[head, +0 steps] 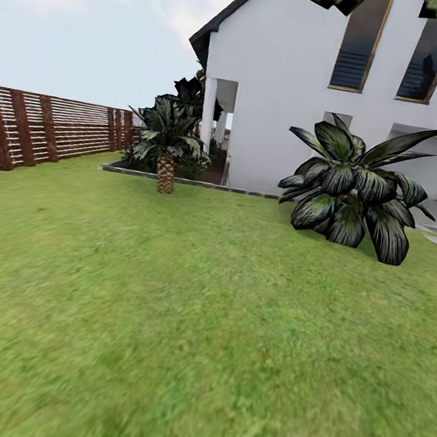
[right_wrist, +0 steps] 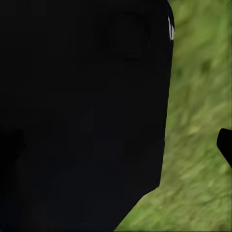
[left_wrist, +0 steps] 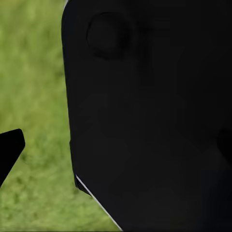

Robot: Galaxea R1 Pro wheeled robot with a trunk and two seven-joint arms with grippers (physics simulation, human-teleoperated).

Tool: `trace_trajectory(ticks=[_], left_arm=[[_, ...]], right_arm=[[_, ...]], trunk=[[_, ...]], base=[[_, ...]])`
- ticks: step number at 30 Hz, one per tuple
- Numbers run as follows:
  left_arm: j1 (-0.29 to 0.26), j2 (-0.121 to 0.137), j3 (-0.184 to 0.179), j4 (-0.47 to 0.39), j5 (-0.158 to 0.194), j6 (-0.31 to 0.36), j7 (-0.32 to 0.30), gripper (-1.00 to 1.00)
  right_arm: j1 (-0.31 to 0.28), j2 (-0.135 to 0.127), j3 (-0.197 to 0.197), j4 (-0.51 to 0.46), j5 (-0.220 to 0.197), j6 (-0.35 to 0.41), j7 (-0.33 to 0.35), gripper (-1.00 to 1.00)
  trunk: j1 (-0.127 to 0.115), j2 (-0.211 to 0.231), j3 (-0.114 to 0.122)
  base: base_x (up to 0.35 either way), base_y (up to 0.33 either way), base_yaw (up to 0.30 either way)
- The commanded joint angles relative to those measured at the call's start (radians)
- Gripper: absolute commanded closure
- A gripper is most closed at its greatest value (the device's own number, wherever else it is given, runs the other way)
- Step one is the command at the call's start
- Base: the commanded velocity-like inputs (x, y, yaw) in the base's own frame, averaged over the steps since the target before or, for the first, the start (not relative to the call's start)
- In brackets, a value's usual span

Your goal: Take the three Easter eggs out of the wicker basket on the lawn in the garden, then place them on the lawn next to a single tree (choose any tree) so that all three eggs are next to the same tree and none are left in the basket.

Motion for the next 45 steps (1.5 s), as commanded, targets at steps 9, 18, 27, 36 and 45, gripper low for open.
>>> trace_trajectory(ticks=[9, 18, 27, 36, 45], left_arm=[[0.009, 0.04, 0.002, -0.012, 0.002, 0.0, 0.002, -1.0], [0.009, 0.084, 0.0, -0.012, 0.003, 0.0, 0.002, -1.0], [0.009, 0.084, 0.0, -0.012, 0.003, 0.0, 0.002, -1.0], [0.009, 0.084, 0.0, -0.012, 0.003, 0.0, 0.002, -1.0], [0.009, 0.084, 0.0, -0.012, 0.003, 0.0, 0.002, -1.0]], right_arm=[[-0.034, 0.0, -0.002, -0.032, -0.004, -0.037, 0.002, -1.0], [-0.034, -0.002, -0.005, -0.032, -0.008, -0.087, 0.0, -1.0], [-0.034, -0.002, -0.005, -0.031, -0.008, -0.108, -0.002, -1.0], [-0.034, -0.002, -0.005, -0.031, -0.007, -0.106, -0.002, -1.0], [-0.034, -0.004, -0.003, -0.029, -0.006, -0.106, 0.002, -1.0]], trunk=[[0.0, 0.0, -0.001], [0.0, 0.0, -0.007], [0.0, 0.0, -0.016], [0.0, 0.0, -0.025], [0.0, 0.0, -0.035]], base=[[0.0, 0.0, -0.061], [0.0, 0.0, -0.273], [0.0, 0.0, -0.247], [0.0, 0.0, -0.245], [0.0, 0.0, -0.238]])
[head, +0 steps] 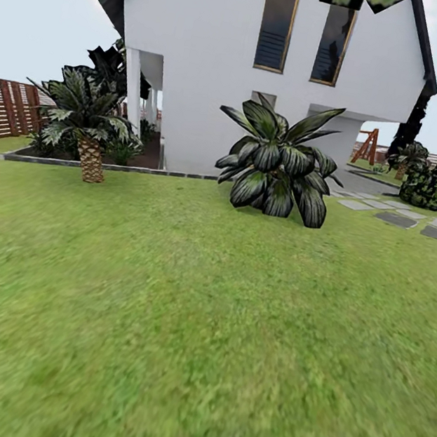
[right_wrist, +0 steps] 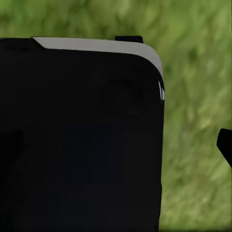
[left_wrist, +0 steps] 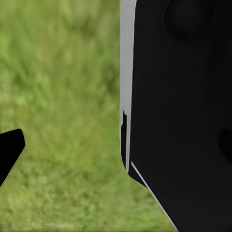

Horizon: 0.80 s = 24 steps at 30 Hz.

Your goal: Take the three Easter eggs out of the wicker basket on the lawn in the garden, then place them on the lawn next to a single tree (choose any tree) so that all three eggs are next to the same tree and none are left in the basket.

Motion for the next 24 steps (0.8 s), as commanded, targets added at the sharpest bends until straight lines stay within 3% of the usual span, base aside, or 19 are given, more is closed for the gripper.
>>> trace_trajectory(ticks=[1, 24], left_arm=[[0.0, 0.0, 0.0, -0.001, 0.0, 0.0, 0.0, -1.0], [0.0, 0.0, 0.0, -0.001, 0.0, 0.0, 0.0, -1.0]], right_arm=[[-0.001, -0.001, 0.0, 0.001, -0.001, -0.004, 0.001, -1.0], [-0.001, 0.002, 0.0, 0.001, -0.001, -0.007, -0.002, -1.0]], trunk=[[0.0, 0.0, -0.002], [0.0, 0.0, -0.028]], base=[[0.0, 0.0, -0.232], [0.0, 0.0, -0.231]])
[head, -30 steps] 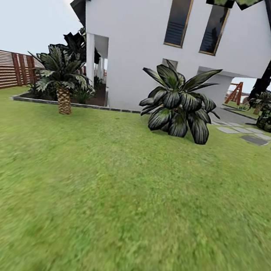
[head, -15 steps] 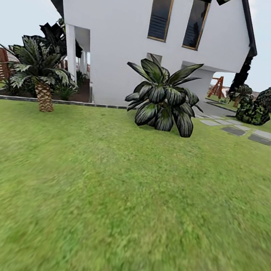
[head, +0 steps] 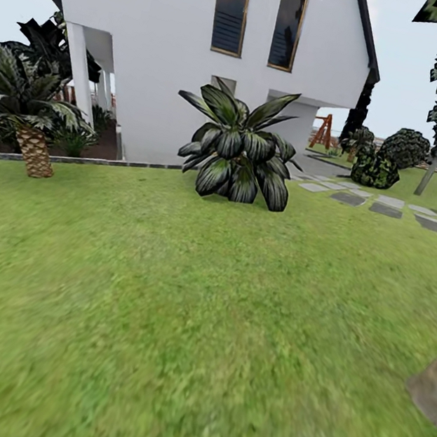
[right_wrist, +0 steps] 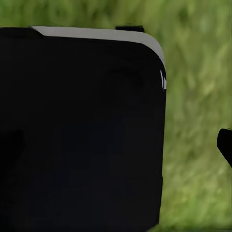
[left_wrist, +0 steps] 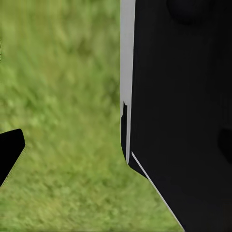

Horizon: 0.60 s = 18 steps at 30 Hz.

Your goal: Take the three Easter eggs out of the wicker basket on the lawn in the garden, then place them on the lawn next to a single tree (choose any tree) so that all three eggs are next to the same tree and none are left in the basket.

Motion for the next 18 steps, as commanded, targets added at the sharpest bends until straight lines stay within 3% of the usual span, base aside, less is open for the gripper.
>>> trace_trajectory(ticks=[1, 18], left_arm=[[0.0, 0.0, 0.0, -0.001, 0.0, 0.0, 0.0, -1.0], [0.0, 0.0, 0.0, -0.001, 0.0, 0.0, 0.0, -1.0]], right_arm=[[-0.001, 0.0, 0.0, 0.001, -0.001, -0.004, 0.0, -1.0], [-0.001, -0.004, -0.002, 0.001, -0.001, 0.001, 0.003, -1.0]], trunk=[[0.0, 0.0, -0.002], [0.0, 0.0, -0.021]], base=[[0.0, 0.0, -0.231], [0.0, 0.0, -0.232]])
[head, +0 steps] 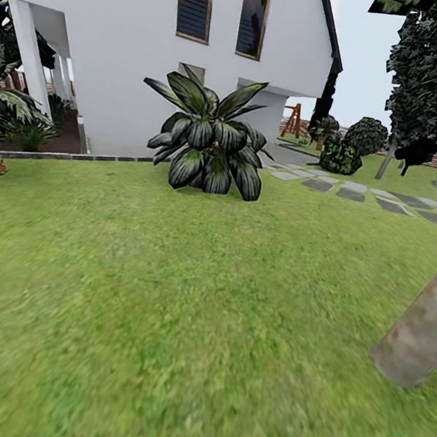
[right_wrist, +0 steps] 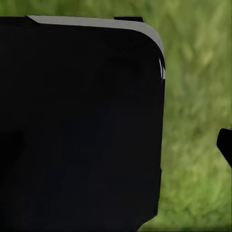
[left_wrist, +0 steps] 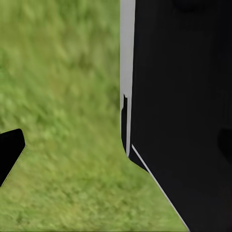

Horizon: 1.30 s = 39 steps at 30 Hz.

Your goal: Take the three Easter eggs out of the wicker basket on the lawn in the garden, then place them on the lawn next to a single tree (choose any tree) so that all three eggs are next to the same tree and none are left in the basket.

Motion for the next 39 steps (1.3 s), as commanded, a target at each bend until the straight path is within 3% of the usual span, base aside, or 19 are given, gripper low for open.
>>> trace_trajectory(ticks=[1, 22, 39], left_arm=[[0.0, 0.0, 0.0, -0.001, 0.0, 0.0, 0.0, -1.0], [0.0, 0.0, 0.0, -0.001, 0.0, 0.0, 0.0, -1.0], [0.0, 0.0, 0.0, -0.001, 0.0, 0.0, 0.0, -1.0]], right_arm=[[-0.001, 0.0, 0.0, 0.001, -0.001, -0.003, 0.0, -1.0], [-0.001, 0.001, 0.0, 0.001, -0.001, -0.003, 0.0, -1.0], [-0.001, 0.004, -0.001, 0.001, -0.001, -0.003, 0.001, -1.0]], trunk=[[0.0, 0.0, -0.002], [0.0, 0.0, -0.023], [0.0, 0.0, -0.025]], base=[[0.0, 0.0, -0.234], [0.0, 0.0, -0.243], [0.0, 0.0, -0.288]])
